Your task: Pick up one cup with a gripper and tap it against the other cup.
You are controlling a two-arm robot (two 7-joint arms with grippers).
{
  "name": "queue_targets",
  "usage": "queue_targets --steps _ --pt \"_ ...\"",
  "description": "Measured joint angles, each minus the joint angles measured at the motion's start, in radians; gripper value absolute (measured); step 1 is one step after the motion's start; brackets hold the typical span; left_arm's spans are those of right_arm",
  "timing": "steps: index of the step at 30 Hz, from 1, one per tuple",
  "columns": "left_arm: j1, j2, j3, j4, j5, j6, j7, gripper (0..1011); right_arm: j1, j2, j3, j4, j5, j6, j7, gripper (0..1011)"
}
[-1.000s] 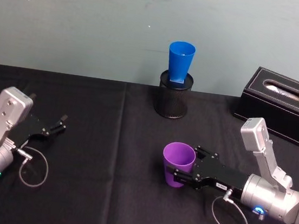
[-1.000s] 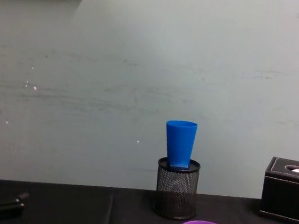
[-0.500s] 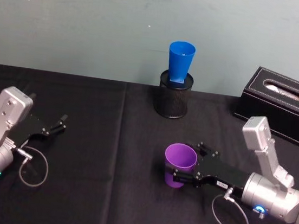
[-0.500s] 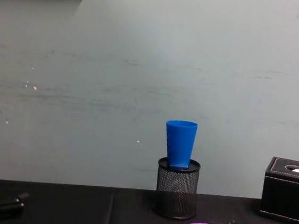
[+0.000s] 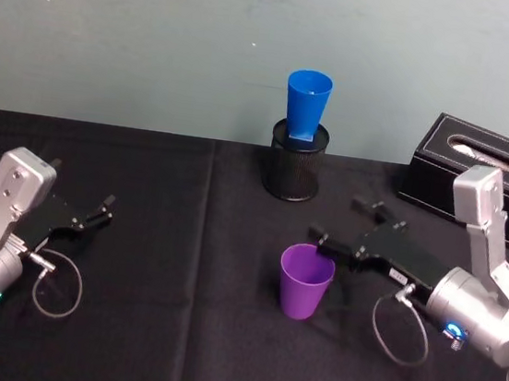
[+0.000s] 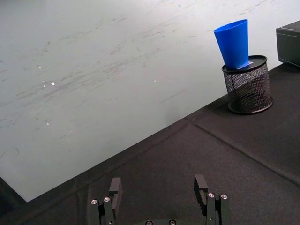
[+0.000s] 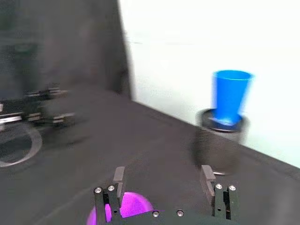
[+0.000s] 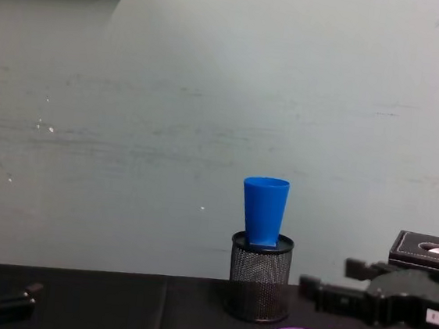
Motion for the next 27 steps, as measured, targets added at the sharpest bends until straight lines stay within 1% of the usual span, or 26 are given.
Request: queue_targets --steps 2,3,5,6,8,9,13,16,18,22,27 --pt "0.0 0.0 0.0 0.0 0.0 0.0 0.0 1011 -0.012 -0.008 0.013 -0.017 -0.018 0.022 -0.061 1004" --pt "0.0 0.0 0.0 0.0 0.0 0.0 0.0 1011 -0.022 -0.019 0.023 -0.03 -0.033 0.043 -0.116 1004" --pt "0.0 0.0 0.0 0.0 0.0 0.0 0.0 1011 -0.03 -0.029 0.033 -0.037 -0.047 0.062 -0.165 1004" --pt "0.0 0.0 0.0 0.0 0.0 0.0 0.0 1011 -0.039 -0.042 0.042 -0.043 -0.061 0.081 -0.216 1004" --pt "0.0 0.0 0.0 0.0 0.0 0.0 0.0 1011 -0.049 -0.058 0.052 -0.045 -0.077 0.1 -0.27 1004" --pt "0.0 0.0 0.0 0.0 0.0 0.0 0.0 1011 -0.056 -0.071 0.058 -0.045 -0.092 0.114 -0.314 1004" --pt "0.0 0.0 0.0 0.0 0.0 0.0 0.0 1011 -0.066 -0.1 0.067 -0.034 -0.127 0.138 -0.39 1004" --pt "0.0 0.0 0.0 0.0 0.0 0.0 0.0 1011 -0.067 -0.113 0.07 -0.019 -0.143 0.147 -0.409 1004" --pt "0.0 0.0 0.0 0.0 0.0 0.0 0.0 1011 -0.067 -0.117 0.071 -0.015 -0.149 0.15 -0.41 1004" --pt "0.0 0.0 0.0 0.0 0.0 0.0 0.0 1012 -0.067 -0.115 0.075 -0.012 -0.148 0.156 -0.382 1004" --pt "0.0 0.0 0.0 0.0 0.0 0.0 0.0 1011 -0.067 -0.115 0.075 -0.012 -0.148 0.156 -0.381 1004"
